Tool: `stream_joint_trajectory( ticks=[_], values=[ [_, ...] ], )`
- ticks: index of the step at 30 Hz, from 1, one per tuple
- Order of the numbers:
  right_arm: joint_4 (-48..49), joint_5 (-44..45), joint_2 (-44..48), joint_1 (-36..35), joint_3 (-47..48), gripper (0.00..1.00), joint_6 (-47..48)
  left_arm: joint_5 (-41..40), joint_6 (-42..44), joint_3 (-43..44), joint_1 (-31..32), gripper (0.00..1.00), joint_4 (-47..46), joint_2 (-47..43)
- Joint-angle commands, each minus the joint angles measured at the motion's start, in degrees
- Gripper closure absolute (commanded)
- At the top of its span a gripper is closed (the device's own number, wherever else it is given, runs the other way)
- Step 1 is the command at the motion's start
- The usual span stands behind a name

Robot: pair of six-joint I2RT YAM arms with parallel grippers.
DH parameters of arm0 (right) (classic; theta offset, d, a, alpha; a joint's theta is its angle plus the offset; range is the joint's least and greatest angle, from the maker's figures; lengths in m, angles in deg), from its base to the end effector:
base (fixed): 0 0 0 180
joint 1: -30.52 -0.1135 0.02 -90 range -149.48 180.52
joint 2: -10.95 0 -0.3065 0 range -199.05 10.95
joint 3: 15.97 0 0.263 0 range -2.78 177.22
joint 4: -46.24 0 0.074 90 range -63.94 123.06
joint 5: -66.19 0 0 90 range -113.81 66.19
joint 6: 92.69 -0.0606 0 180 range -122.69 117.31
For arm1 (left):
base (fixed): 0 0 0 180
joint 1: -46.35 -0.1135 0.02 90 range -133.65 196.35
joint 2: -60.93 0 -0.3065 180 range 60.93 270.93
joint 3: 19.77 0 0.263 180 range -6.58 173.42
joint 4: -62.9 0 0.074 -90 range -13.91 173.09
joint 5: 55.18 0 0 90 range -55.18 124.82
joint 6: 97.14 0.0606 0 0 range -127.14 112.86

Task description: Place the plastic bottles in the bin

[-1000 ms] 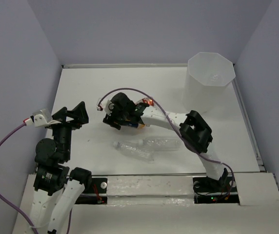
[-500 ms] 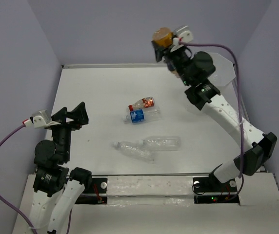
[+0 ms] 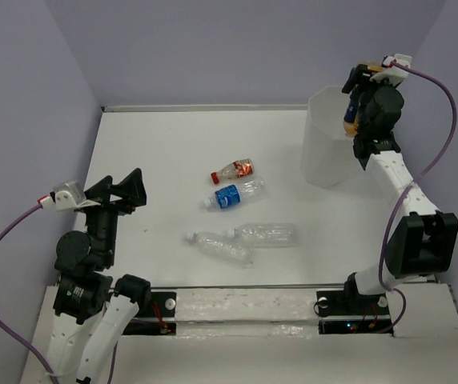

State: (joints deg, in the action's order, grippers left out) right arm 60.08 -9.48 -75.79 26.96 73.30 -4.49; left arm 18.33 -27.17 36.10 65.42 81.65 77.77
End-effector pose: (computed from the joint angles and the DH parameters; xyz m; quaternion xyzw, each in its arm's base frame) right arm 0.3928 0.0094 0.4685 0.0907 0.5960 -0.0375 0.7969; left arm 0.0575 -0.0017 0.4137 -0.1224 0.5647 -0.1945 0.7927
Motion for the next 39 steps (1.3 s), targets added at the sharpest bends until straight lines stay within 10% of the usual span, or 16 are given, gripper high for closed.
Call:
stream_joint_trajectory(
  ticks=[1,9,16,22,30,39],
  values=[
    [6.8,-0.4,0.9,0.3,-2.4,0.49,-9.4,0.9,0.2,0.0,0.3,0.01,-2.4,0.3],
    [-2.5,6.7,1.2,0.3,0.0,0.07,-13.3,1.4,0.3,-0.1,0.3,0.01,-2.6,0.2],
    [-9.7,6.9,9.1,0.3,-2.7,0.15,-13.9,2.5,0.0,-0.4,0.4,0.01,-2.8,-0.2],
    [-11.9,-30.8,15.4,-1.3,-9.5,0.39,-19.2,2.5,0.1,-0.5,0.4,0.01,-2.8,-0.4],
    [-26.3,-35.3,10.4,-35.0,-15.7,0.24,-1.2,2.4,0.3,-0.4,0.5,0.01,-3.0,0.0],
    [-36.9,-27.6,1.3,-52.2,-13.2,0.07,5.3,2.9,0.5,-0.3,-0.9,0.01,-3.3,1.3]
  ],
)
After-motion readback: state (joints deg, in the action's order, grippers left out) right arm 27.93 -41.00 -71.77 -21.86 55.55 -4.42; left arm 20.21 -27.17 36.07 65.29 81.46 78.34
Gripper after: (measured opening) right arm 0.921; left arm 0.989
